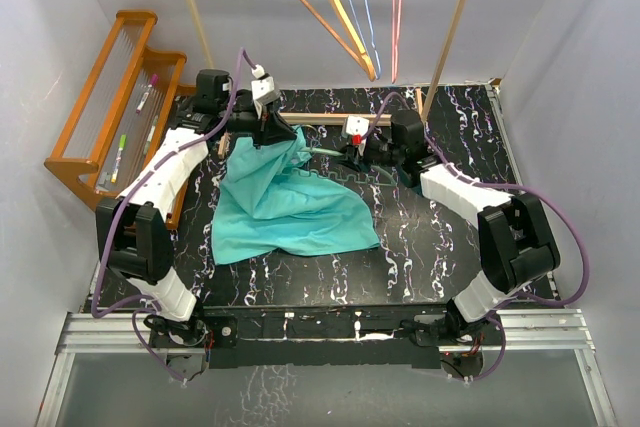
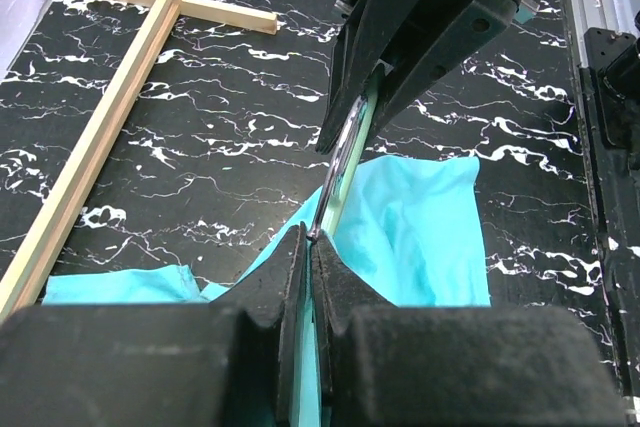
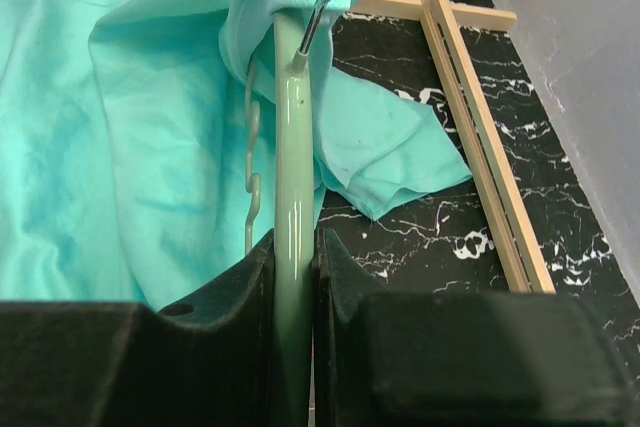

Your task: Place the t-shirt on the hanger

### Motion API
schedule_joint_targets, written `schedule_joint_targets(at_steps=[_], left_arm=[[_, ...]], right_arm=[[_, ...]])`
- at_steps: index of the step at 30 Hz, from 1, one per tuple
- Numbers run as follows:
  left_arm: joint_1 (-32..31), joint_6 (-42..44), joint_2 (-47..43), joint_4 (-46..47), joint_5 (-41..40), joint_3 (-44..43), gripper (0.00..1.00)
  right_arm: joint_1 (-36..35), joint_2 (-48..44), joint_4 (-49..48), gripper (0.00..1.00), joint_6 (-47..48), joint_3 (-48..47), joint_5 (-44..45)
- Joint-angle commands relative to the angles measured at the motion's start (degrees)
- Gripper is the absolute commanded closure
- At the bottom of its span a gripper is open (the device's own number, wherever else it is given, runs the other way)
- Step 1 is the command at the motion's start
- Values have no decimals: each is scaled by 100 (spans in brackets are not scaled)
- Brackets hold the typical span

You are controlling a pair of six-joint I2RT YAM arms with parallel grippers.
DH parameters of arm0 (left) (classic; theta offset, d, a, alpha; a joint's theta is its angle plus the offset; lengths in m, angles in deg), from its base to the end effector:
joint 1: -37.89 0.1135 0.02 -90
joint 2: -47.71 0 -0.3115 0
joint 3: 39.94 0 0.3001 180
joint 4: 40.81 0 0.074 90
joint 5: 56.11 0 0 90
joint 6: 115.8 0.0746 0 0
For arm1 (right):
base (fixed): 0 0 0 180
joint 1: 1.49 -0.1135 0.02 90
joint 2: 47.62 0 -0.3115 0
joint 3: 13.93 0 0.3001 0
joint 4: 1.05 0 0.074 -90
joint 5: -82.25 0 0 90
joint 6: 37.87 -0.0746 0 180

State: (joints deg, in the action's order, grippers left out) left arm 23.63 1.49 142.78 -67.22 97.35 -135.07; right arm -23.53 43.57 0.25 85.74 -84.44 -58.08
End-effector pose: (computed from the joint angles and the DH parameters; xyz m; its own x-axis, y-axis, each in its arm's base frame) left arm 0.4137 -0.1740 0.3765 0.0244 0.2052 -0.9784 0.9855 0.1592 0.0580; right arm 0.3678 0.2108 0.2734 0.2099 -0.2962 -0.9318 -0.9426 0.1920 -0.2734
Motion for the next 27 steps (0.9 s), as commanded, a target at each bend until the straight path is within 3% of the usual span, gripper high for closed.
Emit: schedule_joint_targets(at_steps=[1, 15, 21, 27], left_arm=[[42, 263, -347, -153, 246, -245, 100], [784, 1504, -700, -1334, 324, -21, 100], [776, 1440, -668, -1202, 342, 98, 100], [771, 1580, -586, -1309, 303, 143, 100]], right_arm=[[-90, -268, -865, 92, -283, 181, 361], [-37, -462, -1034, 92, -74, 335, 1015], [-37, -343, -691, 92, 220, -28, 848], [-45, -395, 255, 92, 977, -435, 938]])
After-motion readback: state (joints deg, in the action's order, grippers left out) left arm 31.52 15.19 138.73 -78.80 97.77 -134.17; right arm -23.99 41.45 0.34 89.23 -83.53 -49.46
